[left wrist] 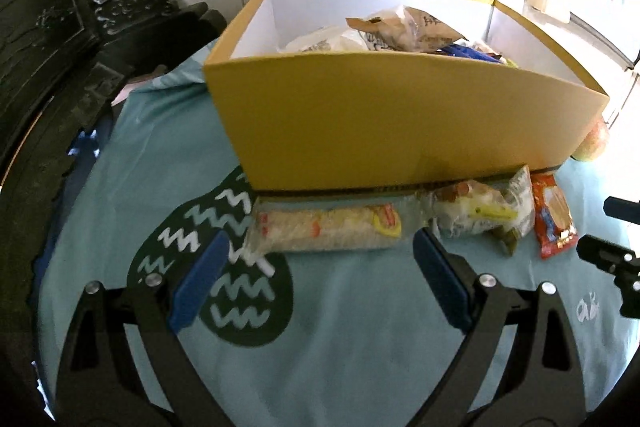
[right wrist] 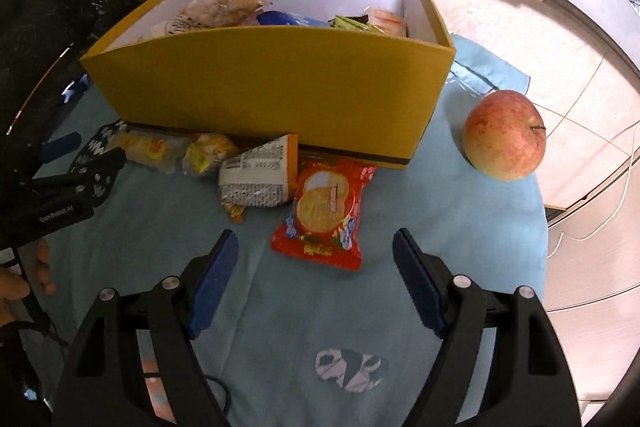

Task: Organize snacks
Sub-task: 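Move both open tools back to the remaining snacks beside the box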

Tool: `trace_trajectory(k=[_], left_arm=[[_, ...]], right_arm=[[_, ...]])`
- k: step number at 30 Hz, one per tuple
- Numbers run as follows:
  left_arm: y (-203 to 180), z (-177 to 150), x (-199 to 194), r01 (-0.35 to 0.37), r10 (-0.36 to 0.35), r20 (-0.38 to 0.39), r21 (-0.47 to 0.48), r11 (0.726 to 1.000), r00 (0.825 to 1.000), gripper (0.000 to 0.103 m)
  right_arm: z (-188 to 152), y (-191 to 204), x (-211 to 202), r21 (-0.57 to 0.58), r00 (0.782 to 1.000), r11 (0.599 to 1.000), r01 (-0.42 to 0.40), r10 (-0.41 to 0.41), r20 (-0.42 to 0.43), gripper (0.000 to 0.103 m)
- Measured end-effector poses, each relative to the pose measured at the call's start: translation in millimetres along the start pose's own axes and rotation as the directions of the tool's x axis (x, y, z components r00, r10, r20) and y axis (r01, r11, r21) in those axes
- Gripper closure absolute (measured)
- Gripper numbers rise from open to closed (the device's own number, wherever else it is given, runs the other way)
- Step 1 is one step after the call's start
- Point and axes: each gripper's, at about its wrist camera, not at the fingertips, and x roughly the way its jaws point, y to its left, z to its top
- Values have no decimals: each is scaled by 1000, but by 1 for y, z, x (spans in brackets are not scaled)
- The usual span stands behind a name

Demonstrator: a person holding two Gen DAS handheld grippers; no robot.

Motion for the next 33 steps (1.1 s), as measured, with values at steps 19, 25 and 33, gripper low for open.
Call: trace_trajectory(k=[19, 25, 33], left_arm=[[-13, 13, 46, 2, -2, -37, 4, 1000, 999, 8], [-18, 13, 57, -34, 34, -16, 40, 999, 999, 2], [-1, 2, 53, -51, 50, 28, 46, 998, 998, 2]], right_arm=[[17, 4, 43, -29, 999, 999, 23, -23, -22, 23], [22, 10, 54, -37, 1000, 999, 17, -18, -22, 23], [16, 1, 61, -24, 997, 999, 43, -45, -56, 22]])
